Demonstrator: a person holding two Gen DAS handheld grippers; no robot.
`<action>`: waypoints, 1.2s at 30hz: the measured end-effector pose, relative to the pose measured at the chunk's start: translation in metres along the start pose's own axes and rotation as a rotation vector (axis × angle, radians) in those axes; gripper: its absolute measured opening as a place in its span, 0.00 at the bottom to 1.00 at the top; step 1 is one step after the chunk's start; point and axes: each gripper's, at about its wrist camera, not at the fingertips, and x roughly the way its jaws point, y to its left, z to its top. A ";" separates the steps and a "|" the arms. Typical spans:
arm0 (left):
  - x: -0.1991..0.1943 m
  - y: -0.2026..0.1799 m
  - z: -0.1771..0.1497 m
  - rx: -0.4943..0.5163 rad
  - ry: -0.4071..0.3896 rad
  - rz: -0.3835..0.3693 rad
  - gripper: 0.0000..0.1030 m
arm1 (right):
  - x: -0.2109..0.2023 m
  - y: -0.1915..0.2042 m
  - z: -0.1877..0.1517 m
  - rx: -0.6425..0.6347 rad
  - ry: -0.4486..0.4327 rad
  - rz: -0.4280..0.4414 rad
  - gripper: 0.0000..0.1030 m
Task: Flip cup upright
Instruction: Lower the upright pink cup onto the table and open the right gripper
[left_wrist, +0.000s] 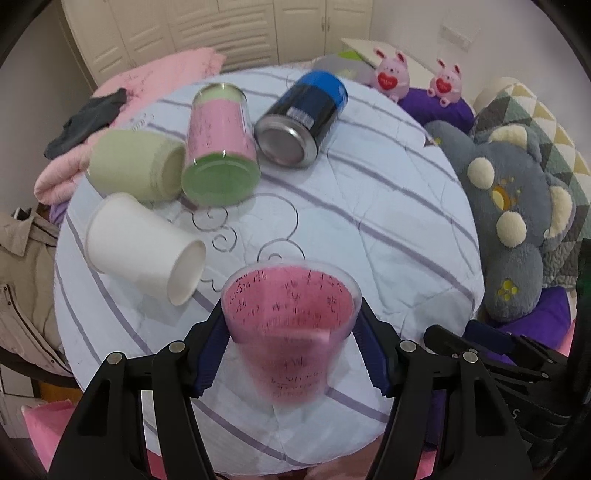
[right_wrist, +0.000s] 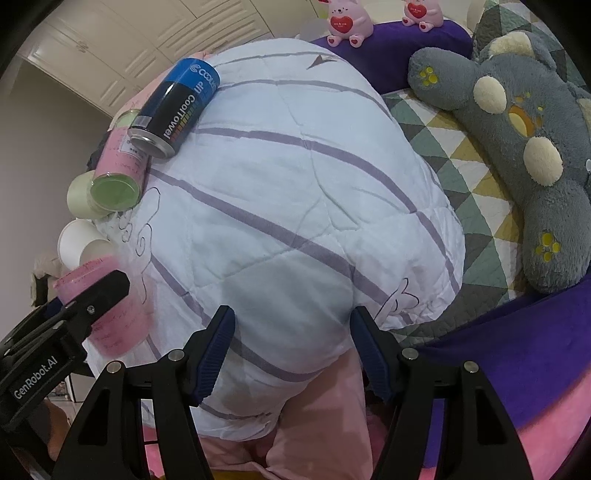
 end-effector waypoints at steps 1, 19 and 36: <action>-0.001 0.000 0.002 0.001 -0.010 0.004 0.64 | -0.001 0.000 0.000 0.000 -0.001 0.002 0.65; 0.008 0.005 0.008 -0.017 -0.042 0.049 0.88 | -0.006 0.018 -0.001 -0.058 -0.019 -0.006 0.65; 0.000 0.009 -0.002 -0.003 -0.057 0.056 0.89 | -0.010 0.025 -0.008 -0.072 -0.016 -0.014 0.65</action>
